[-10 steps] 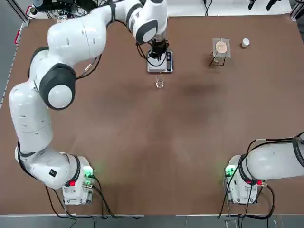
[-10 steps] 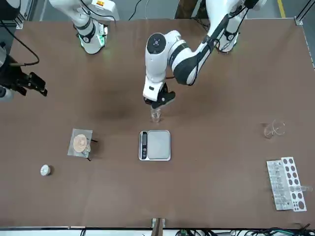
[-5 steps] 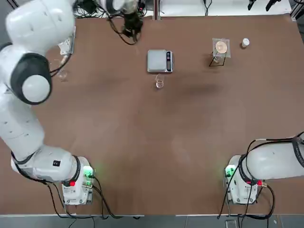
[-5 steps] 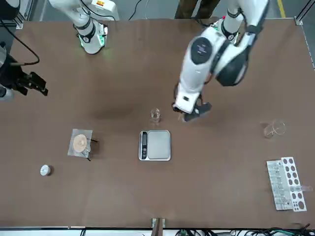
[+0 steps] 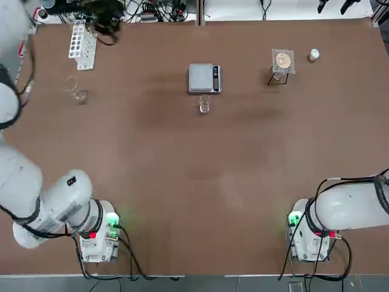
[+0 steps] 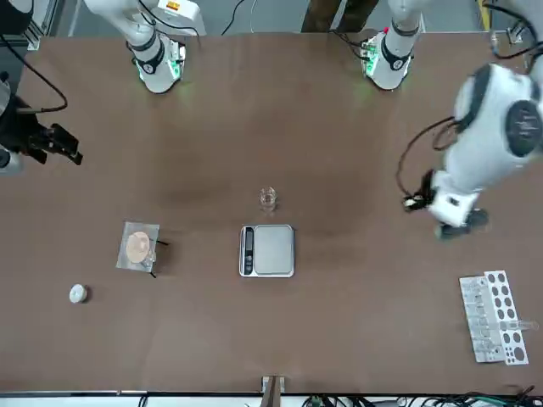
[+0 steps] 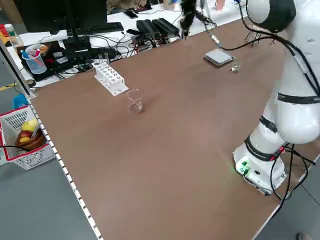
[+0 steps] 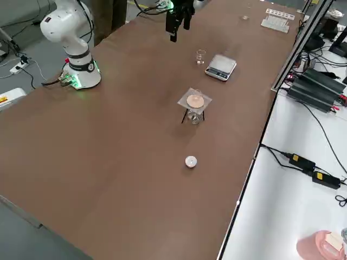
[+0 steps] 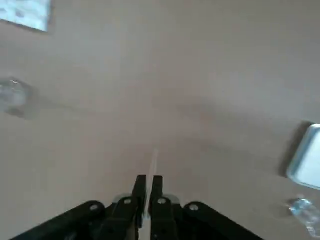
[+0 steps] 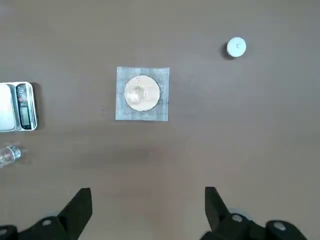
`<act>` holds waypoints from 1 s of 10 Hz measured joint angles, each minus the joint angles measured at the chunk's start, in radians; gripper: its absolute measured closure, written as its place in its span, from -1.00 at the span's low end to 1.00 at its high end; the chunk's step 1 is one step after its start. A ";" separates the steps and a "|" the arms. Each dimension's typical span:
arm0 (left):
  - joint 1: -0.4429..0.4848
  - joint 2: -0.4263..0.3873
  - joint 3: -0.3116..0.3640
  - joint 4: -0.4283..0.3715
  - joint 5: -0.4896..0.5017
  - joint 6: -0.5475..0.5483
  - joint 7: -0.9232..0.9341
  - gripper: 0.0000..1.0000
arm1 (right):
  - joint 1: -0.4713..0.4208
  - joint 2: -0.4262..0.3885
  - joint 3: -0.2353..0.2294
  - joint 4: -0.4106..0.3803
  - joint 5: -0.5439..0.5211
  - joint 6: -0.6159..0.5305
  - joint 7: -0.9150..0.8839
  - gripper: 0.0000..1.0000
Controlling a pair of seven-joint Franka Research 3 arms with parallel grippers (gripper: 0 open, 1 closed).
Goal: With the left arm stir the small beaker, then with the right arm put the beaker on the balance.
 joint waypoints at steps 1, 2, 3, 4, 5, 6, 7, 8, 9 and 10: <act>0.125 -0.001 -0.010 -0.007 -0.003 -0.007 0.127 0.85 | -0.001 -0.001 0.000 0.001 0.000 0.001 0.000 -0.99; 0.245 -0.001 -0.010 -0.012 -0.005 -0.008 0.267 0.85 | -0.002 -0.001 0.000 0.002 0.000 0.002 0.000 -0.99; 0.362 0.003 -0.009 -0.016 -0.020 -0.009 0.406 0.85 | -0.002 -0.002 0.000 0.004 0.000 0.001 0.000 -0.99; 0.463 0.017 -0.008 -0.019 -0.033 -0.008 0.518 0.85 | -0.002 -0.004 0.002 0.005 0.000 0.001 0.000 -0.99; 0.535 0.041 -0.007 -0.019 -0.036 -0.001 0.595 0.85 | -0.002 -0.005 0.004 0.006 0.000 0.000 -0.001 -0.99; 0.570 0.069 -0.007 -0.019 -0.036 0.012 0.633 0.85 | -0.002 -0.005 0.005 0.007 0.000 -0.001 -0.002 -0.99; 0.575 0.090 -0.007 -0.019 -0.036 0.022 0.638 0.85 | -0.001 -0.005 0.007 0.007 0.001 -0.002 -0.003 -0.99; 0.573 0.101 -0.007 -0.020 -0.036 0.023 0.639 0.85 | 0.002 -0.005 0.010 0.007 0.001 -0.002 -0.004 -0.99; 0.571 0.106 -0.007 -0.021 -0.036 0.023 0.645 0.85 | 0.007 -0.005 0.013 0.007 0.001 -0.003 -0.004 -0.99; 0.571 0.111 -0.007 -0.023 -0.036 0.023 0.655 0.85 | 0.014 -0.005 0.016 0.008 0.002 -0.003 -0.004 -0.99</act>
